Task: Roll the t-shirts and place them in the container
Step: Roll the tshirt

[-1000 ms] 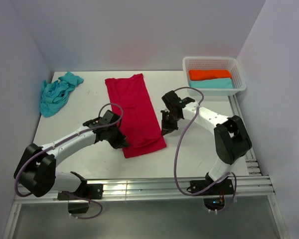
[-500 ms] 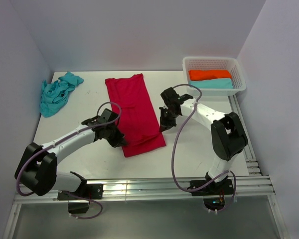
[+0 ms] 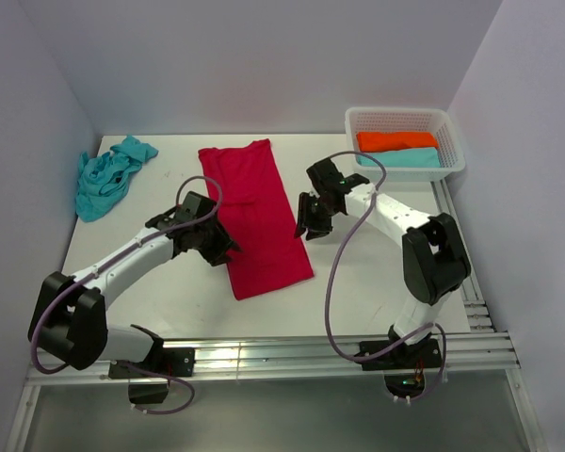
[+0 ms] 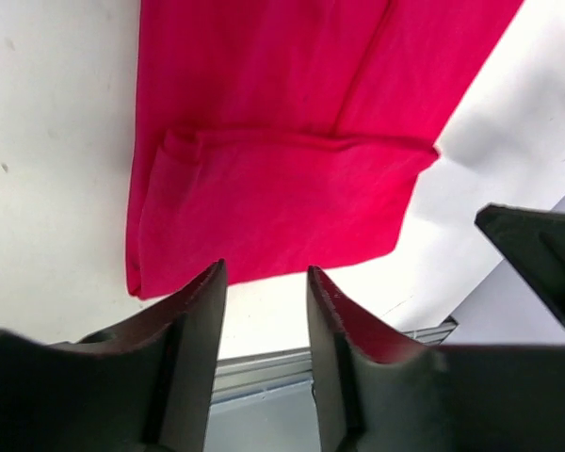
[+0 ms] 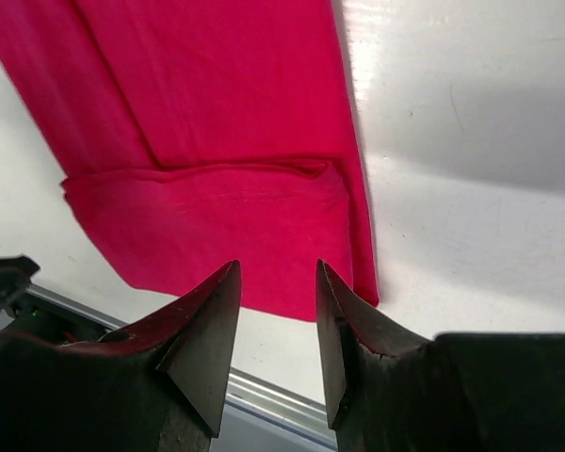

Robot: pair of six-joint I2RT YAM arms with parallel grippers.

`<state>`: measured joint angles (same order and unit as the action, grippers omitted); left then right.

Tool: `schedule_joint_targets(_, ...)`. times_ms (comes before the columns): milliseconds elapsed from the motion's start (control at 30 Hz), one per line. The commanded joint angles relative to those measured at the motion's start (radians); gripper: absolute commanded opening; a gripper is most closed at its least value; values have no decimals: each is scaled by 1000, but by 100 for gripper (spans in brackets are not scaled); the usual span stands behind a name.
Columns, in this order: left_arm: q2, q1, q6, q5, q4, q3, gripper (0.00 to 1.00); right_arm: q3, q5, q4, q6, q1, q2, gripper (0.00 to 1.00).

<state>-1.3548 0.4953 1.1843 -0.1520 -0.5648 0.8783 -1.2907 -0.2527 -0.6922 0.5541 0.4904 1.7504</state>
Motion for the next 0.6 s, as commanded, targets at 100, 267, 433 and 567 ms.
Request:
schedule_joint_targets(100,-3,-24,-86,26,-24,39,46,65,-8,72,-46,-9,-104,45)
schedule_joint_targets(267,11,-23,-103,6,-4,-30,43,155,4,103,-63,-9,-106,45)
schedule_joint_targets(433,28,-24,-118,-14,49,-120,48,208,1,137,-68,-9,-97,44)
schedule_joint_targets(567,54,-18,-134,-26,107,-163,53,252,-25,164,-89,-9,-107,59)
